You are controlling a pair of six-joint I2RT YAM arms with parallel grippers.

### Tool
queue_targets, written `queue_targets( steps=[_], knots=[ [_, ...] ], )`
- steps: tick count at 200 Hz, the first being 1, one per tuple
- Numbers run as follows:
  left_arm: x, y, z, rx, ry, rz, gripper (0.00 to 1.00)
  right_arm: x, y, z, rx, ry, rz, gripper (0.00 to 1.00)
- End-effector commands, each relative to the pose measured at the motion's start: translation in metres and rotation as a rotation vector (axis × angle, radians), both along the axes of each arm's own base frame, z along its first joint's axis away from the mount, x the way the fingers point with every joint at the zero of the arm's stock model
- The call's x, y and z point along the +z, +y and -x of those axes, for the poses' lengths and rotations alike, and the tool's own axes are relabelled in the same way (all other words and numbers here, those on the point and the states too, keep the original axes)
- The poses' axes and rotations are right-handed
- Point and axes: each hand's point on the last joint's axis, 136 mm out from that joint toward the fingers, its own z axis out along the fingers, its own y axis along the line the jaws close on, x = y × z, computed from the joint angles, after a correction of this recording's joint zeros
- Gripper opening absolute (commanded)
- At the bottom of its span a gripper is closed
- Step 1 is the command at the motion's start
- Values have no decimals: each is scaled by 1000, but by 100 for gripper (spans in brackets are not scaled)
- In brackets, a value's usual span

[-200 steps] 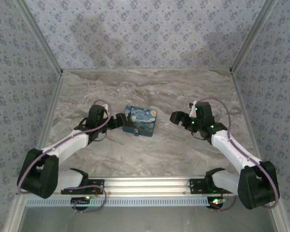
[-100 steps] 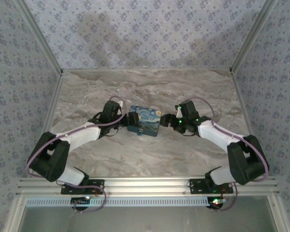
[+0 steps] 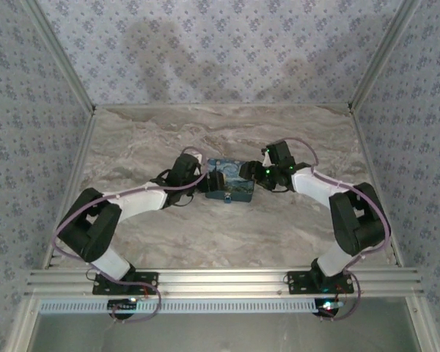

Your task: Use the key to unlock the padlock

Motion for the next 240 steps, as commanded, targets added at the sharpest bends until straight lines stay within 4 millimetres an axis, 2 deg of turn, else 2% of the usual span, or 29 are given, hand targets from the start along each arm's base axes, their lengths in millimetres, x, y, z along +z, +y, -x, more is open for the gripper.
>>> queue_targets(
  steps=[1, 41, 75, 110, 154, 199, 221, 240],
  knots=[
    [17, -16, -13, -2, -39, 59, 82, -3, 0, -6, 30, 15, 17, 73],
    [14, -14, -10, 13, -28, 80, 84, -4, -6, -14, 20, 8, 26, 76],
    [14, -2, -5, 46, -34, 65, 86, -3, -20, -14, 18, 5, 95, 76],
    [24, 21, 3, 89, -54, 16, 87, 7, -57, 3, -34, 20, 249, 77],
    [31, 57, 29, 165, -30, -67, 85, 8, -115, 43, -132, 101, 447, 74],
    [26, 54, 70, 146, -22, -73, 83, -2, -150, 72, -214, 156, 493, 69],
    [23, 46, 88, 122, -22, -71, 83, -12, -156, 79, -228, 193, 496, 62],
    [22, 42, 95, 116, -20, -66, 83, -21, -159, 80, -246, 220, 505, 58]
  ],
)
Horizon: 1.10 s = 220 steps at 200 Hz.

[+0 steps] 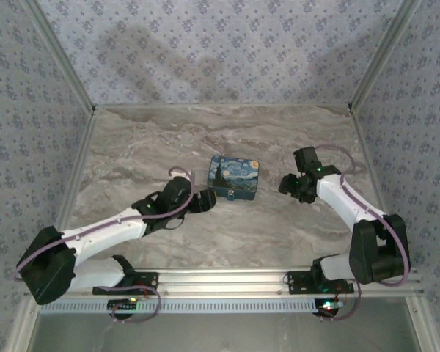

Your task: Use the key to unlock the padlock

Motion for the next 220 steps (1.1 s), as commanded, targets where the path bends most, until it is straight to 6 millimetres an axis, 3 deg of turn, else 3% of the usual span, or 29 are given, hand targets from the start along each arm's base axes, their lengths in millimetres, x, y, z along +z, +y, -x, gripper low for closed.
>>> queue_targets(
  steps=[1, 49, 143, 220],
  knots=[
    [3, 3, 5, 41, -6, 2, 83, -13, -10, 11, -37, 59, 39, 57],
    [2, -3, 7, 38, -5, 7, 83, -38, -13, 11, -52, 122, 51, 41],
    [-2, -1, 11, 53, 7, 34, 82, -53, -14, 4, -65, 150, 58, 36],
    [-1, -21, 17, -9, 6, 54, 82, -60, -16, 3, -76, 159, 53, 31]
  ],
)
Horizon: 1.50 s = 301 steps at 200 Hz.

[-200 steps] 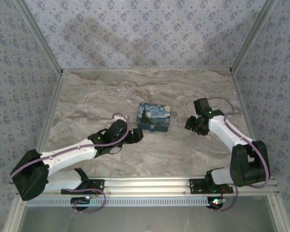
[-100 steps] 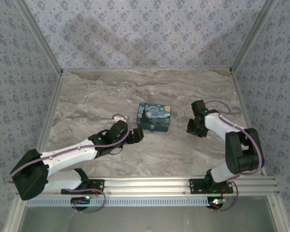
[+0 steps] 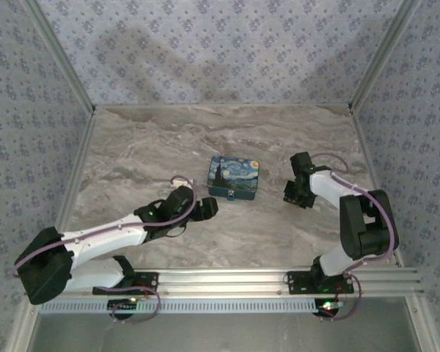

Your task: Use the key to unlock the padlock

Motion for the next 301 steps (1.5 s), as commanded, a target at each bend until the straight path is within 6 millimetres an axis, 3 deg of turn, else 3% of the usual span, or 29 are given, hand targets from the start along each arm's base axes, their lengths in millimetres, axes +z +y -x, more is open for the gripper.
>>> queue_targets(
  steps=[1, 73, 103, 138, 176, 212, 242, 267, 301],
  knots=[
    [7, -12, -2, -10, -10, 33, 82, -5, -5, 1, -29, 18, 11, 30],
    [1, -20, -1, -20, 7, 28, 82, -13, -6, 3, -12, 37, 6, 5],
    [1, -19, -2, -15, 6, 24, 82, 6, -5, -4, 5, -34, -3, 1],
    [7, -19, -4, -9, -10, 29, 82, 43, 1, -15, 51, -165, -35, 0],
    [26, -18, -9, -3, -43, 38, 83, 95, 17, -23, 108, -322, -115, 0],
    [63, -12, -19, 3, -83, 117, 83, 175, 55, -23, 264, -559, -272, 0],
    [106, -4, -28, -2, -139, 196, 83, 247, 92, -8, 450, -763, -370, 0],
    [142, -1, -35, -21, -175, 253, 83, 295, 118, 12, 608, -905, -432, 0],
    [190, -8, -39, -82, -198, 381, 83, 335, 146, 41, 811, -1023, -498, 0]
  ],
)
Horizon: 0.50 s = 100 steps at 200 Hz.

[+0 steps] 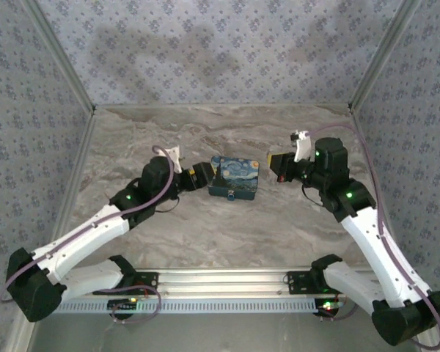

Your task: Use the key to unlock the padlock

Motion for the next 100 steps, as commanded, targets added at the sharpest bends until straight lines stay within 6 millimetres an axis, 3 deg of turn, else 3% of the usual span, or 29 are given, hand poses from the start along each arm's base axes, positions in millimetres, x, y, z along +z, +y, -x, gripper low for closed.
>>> queue_targets(
  steps=[1, 50, 100],
  knots=[
    [40, -10, 7, -98, -40, 84, 83, 37, 22, 23, 173, -143, -14, 0],
    [102, -33, 14, -232, -112, 225, 73, 57, 45, 49, 324, -209, -45, 0],
    [128, -59, 27, -362, -112, 327, 67, 59, 58, 70, 420, -255, 2, 0]
  ],
)
